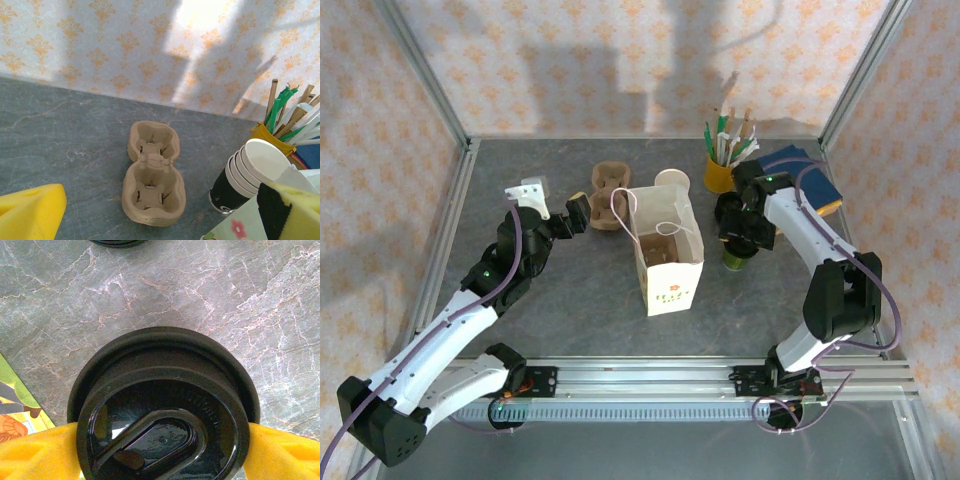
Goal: Pack the takeout coffee
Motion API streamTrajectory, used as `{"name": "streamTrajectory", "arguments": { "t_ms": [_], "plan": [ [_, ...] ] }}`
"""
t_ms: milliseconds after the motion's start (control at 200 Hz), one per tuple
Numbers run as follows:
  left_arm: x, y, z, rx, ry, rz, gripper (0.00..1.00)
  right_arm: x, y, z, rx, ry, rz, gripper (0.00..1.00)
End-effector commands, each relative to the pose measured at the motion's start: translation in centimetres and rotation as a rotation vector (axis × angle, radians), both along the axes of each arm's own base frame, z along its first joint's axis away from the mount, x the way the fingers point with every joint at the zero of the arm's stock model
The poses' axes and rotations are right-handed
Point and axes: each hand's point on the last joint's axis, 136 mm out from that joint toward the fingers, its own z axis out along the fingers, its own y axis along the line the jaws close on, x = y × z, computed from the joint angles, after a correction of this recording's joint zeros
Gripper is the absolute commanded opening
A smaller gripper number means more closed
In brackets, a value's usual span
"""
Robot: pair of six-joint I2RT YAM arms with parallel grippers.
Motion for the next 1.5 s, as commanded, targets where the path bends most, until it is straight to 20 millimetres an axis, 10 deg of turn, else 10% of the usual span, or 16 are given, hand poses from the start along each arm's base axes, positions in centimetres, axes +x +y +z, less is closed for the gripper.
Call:
{"name": "streamTrajectory", "arguments": {
  "t_ms": [0, 1041, 1497],
  "plan": [
    [0.1, 0.1, 1.0, 0.003, -0.020, -0.009, 0.99, -0.2, -0.1, -0.3, 0.008, 0.004, -0.018, 0.79],
    [0.2, 0.0, 0.8, 0.004, -0.021, -0.008, 0.99, -1.9, -0.8, -4.4, -0.041, 0.147, 0.016, 0.71],
    [-0.2, 0.0, 1.1, -0.009, -0.014, -0.019, 0.99, -1.5, -0.3, 0.5, -0.042, 0.016, 0.040, 0.61]
  ]
}}
